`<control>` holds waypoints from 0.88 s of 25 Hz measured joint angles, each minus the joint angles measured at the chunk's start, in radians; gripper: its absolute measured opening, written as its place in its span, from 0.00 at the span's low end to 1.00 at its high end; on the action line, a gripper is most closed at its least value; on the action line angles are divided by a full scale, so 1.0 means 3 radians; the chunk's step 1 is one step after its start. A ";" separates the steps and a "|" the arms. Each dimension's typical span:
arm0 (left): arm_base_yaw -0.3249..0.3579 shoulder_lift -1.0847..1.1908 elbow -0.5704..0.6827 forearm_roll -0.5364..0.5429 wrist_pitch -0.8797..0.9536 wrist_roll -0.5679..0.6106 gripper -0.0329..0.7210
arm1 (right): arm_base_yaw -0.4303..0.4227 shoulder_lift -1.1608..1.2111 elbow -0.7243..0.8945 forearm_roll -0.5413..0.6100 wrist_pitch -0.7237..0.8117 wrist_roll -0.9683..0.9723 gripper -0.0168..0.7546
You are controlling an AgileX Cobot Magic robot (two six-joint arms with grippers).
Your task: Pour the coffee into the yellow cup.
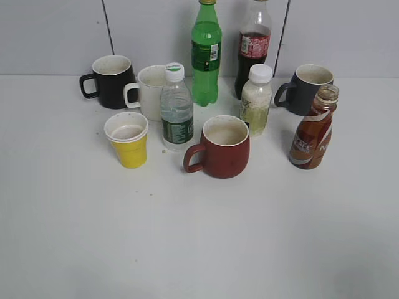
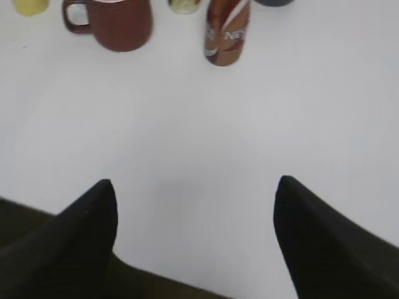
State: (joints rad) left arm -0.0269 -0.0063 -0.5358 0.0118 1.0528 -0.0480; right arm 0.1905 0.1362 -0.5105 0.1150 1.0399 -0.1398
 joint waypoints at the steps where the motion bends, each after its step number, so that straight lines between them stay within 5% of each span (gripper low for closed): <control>1: 0.0000 0.0000 0.0000 0.0000 0.0000 0.0000 0.62 | -0.0137 -0.0037 0.0000 0.0000 0.0000 0.0000 0.78; 6: 0.0000 0.0000 0.0000 0.0000 0.0000 0.0000 0.62 | -0.0453 -0.0394 0.0000 -0.0007 0.0000 0.0000 0.78; 22: 0.0003 -0.0001 0.0000 0.0003 0.0000 0.0000 0.62 | -0.0461 -0.0479 0.0000 0.0000 0.0000 0.0003 0.78</control>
State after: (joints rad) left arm -0.0260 -0.0067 -0.5358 0.0128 1.0528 -0.0480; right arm 0.0521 -0.0076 -0.5105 0.1149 1.0399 -0.1388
